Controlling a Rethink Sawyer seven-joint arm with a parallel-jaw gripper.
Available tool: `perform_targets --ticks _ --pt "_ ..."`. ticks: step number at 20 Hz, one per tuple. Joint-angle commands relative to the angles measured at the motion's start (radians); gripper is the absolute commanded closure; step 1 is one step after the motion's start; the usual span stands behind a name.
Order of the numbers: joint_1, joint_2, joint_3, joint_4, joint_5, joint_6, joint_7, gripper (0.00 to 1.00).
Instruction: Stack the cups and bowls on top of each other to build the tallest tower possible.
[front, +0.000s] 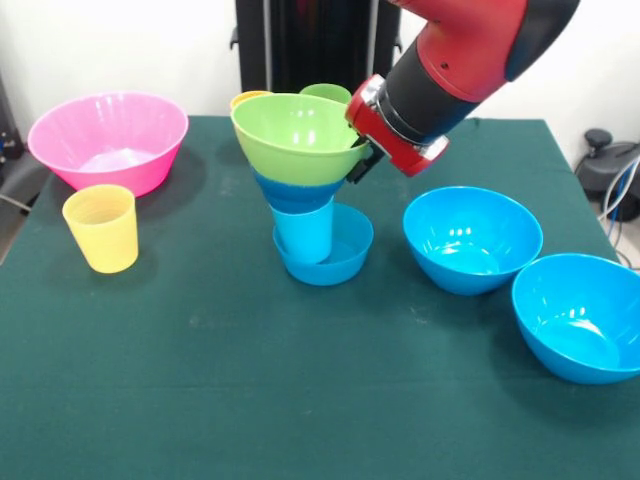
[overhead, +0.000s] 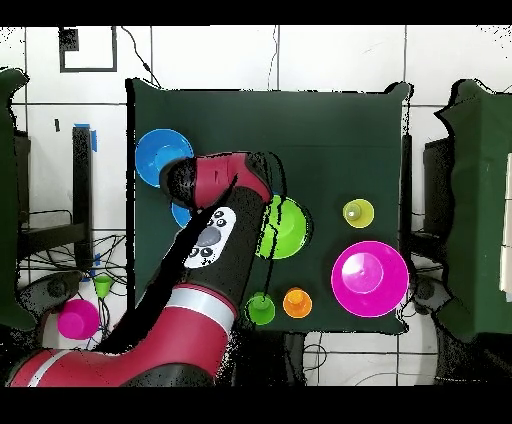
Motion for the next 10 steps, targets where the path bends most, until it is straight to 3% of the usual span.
perform_targets --ticks 1,8,9,10 --pt "-0.019 -0.005 0.115 -0.045 0.027 0.018 0.048 1.0" --pt "-0.015 0.0 0.096 -0.088 0.01 0.053 0.036 1.0" --pt "-0.012 0.001 0.093 -0.092 0.007 0.054 0.036 0.0" --pt "-0.012 0.003 0.092 -0.096 0.004 0.057 0.034 0.0"
